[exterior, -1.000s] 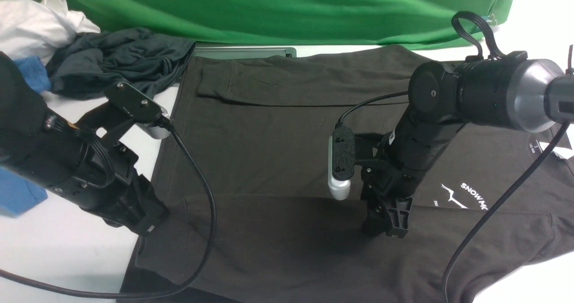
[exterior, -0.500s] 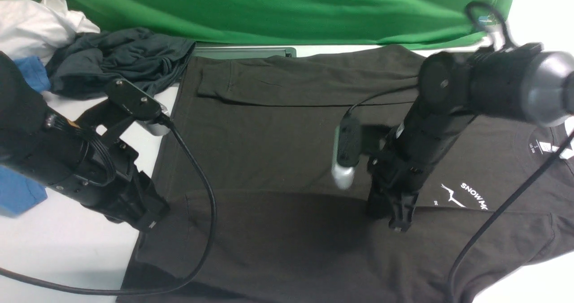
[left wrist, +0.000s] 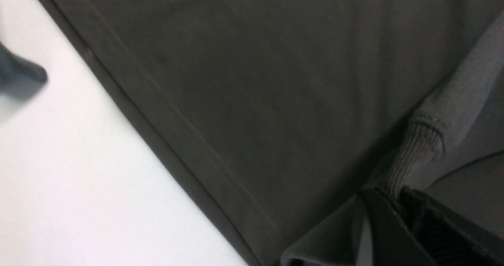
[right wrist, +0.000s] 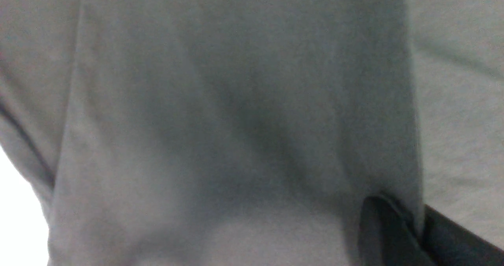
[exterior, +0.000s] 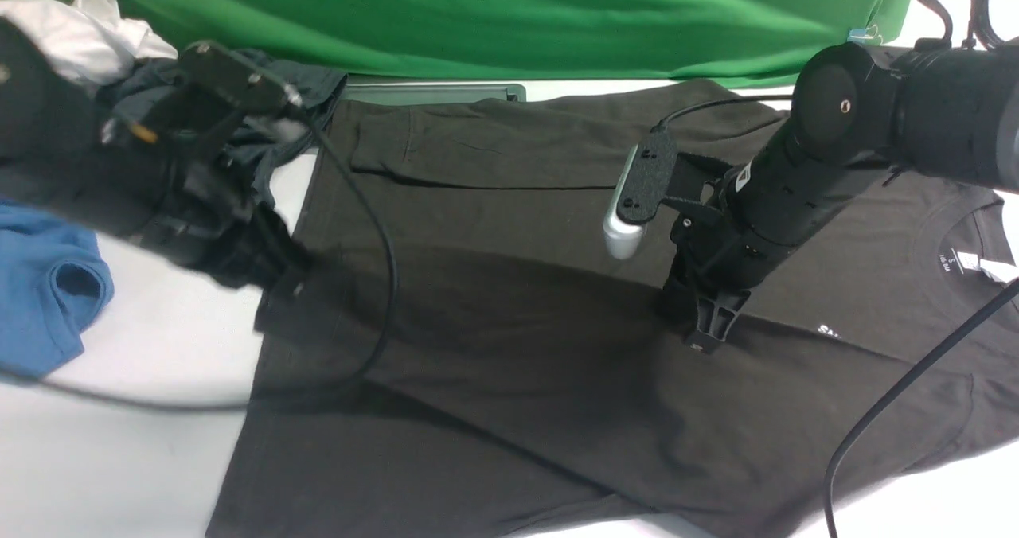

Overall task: Fold a long-sleeved shirt on a white desktop.
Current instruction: 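Fold the left side of the black T-shirt inward over its body, then grab the top left corner of the dark shirt with the left gripper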

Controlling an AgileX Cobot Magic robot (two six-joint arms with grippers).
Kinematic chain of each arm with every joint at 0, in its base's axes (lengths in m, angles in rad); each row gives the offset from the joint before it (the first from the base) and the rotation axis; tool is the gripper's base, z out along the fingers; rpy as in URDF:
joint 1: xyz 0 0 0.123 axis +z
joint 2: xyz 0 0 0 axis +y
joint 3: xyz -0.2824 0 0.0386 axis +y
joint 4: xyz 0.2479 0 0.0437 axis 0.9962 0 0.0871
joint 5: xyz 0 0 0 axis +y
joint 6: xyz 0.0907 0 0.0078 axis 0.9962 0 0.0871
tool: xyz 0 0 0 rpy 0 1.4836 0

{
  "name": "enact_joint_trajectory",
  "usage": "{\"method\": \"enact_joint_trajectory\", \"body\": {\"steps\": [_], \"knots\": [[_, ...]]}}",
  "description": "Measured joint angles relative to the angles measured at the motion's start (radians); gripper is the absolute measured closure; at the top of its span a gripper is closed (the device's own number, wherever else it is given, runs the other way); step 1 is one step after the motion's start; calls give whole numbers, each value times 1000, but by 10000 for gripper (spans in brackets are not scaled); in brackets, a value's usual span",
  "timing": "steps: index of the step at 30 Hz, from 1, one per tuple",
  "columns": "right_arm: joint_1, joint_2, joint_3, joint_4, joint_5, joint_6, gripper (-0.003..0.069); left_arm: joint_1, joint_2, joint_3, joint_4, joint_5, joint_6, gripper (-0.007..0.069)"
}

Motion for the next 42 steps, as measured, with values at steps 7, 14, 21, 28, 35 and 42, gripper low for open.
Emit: {"method": "enact_joint_trajectory", "body": {"steps": [7, 14, 21, 28, 35, 42], "knots": [[0, 1, 0, -1, -83, 21, 641, 0, 159, -150, 43, 0, -35, 587], [0, 38, 0, -4, -159, 27, 641, 0, 282, -216, 110, -51, -51, 587], [0, 54, 0, -12, -226, 50, 589, 0, 349, -217, 154, -126, -51, 578], [-2, 15, 0, -192, -206, 291, 286, 0, 368, -217, 201, -152, -53, 442], [-3, -219, 0, -282, -41, 450, 302, 0, 356, -217, 210, -129, -224, 207], [-3, -552, 120, -278, 25, 521, 412, -55, 279, -225, 154, -120, -12, 487]]}}
